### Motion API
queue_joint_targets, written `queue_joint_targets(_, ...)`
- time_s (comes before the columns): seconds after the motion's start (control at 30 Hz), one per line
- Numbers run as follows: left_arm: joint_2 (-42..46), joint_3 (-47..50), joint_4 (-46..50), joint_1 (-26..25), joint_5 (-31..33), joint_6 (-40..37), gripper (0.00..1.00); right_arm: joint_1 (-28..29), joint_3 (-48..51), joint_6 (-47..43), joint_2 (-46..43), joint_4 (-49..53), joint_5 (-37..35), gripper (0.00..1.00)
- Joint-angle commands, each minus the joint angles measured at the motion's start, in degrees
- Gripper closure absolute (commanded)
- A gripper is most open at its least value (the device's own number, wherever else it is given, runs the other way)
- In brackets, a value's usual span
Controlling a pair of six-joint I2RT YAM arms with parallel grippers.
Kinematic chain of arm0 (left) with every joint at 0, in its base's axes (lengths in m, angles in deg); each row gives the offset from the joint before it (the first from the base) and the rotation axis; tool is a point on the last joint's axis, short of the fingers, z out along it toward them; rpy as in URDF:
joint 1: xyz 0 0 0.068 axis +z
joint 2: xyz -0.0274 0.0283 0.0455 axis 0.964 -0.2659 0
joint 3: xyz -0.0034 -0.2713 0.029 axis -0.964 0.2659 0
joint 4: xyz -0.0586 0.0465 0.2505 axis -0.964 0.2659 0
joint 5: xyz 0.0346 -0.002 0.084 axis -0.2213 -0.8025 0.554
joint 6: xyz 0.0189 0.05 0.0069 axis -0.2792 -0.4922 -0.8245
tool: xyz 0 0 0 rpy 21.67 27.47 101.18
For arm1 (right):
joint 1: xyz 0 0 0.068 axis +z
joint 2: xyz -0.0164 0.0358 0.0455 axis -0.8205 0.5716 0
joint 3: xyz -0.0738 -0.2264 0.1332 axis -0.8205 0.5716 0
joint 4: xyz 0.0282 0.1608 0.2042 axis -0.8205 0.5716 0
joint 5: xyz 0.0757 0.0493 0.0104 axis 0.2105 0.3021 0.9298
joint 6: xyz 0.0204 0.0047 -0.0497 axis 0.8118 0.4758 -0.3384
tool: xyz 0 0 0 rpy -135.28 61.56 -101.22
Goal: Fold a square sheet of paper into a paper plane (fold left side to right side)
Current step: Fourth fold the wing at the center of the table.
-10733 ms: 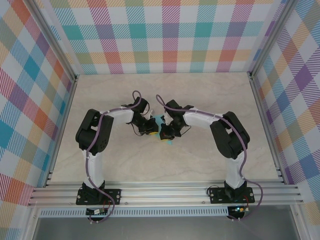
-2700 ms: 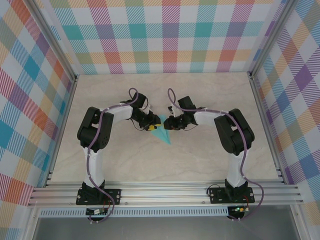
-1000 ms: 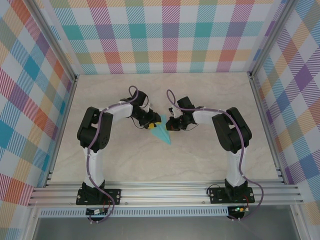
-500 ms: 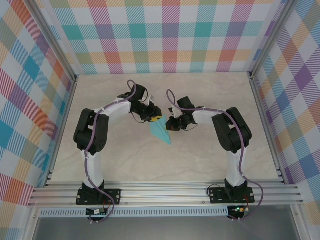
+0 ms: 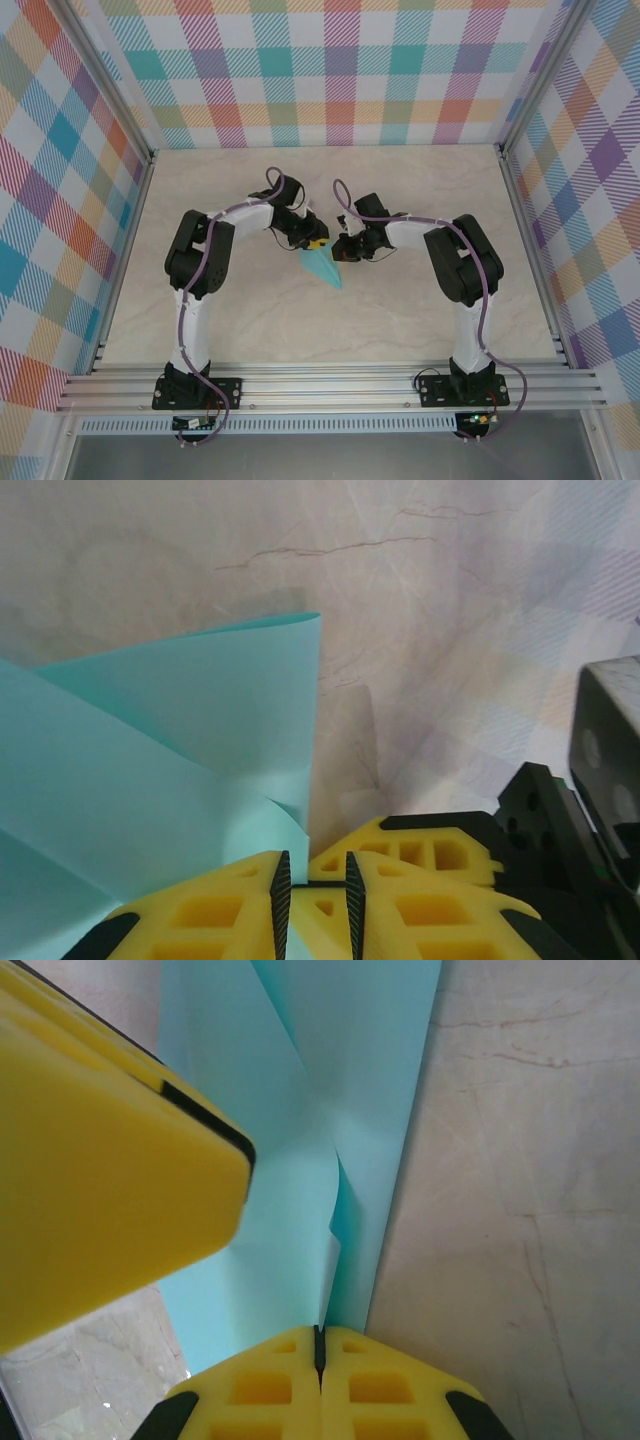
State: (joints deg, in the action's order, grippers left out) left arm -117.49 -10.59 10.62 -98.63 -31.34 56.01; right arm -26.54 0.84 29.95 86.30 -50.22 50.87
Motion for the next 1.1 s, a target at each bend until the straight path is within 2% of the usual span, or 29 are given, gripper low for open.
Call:
queue_joint_targets(0.0,-1.5,-1.5,1.9,-0.9,1.3,-0.3,0.77,0.5,0.7,-1.6,2.5,4.9,-1.8,1.0)
queue_joint_targets(0.37,-2.5,0.0,4.9,-0.8,6.2,-2.2,0.78,0.6,0.5,-2.1,1.9,5.3,-1.8,1.0)
queue_joint_targets(0.5,-2.5,2.0,4.4,-0.8,6.9,-2.1,0.78,0.5,-0.4,-1.8,0.4,5.7,-0.7,0.95)
queue_joint_targets(0.77,-1.6,5.4,2.5,-0.8,7.1,-1.8,0.79,-0.1,-1.8,-2.4,-7.7,9.3,-1.2,0.78)
queue_joint_targets(0.93,-1.0,5.9,2.1,-0.8,7.1,-1.7,0.79,0.2,0.5,-1.8,-12.0,9.5,2.7,0.74)
queue_joint_targets(1.07,-0.8,6.1,1.9,-0.8,7.2,-1.7,0.79,1.7,2.4,0.7,-11.2,6.3,7.4,0.74)
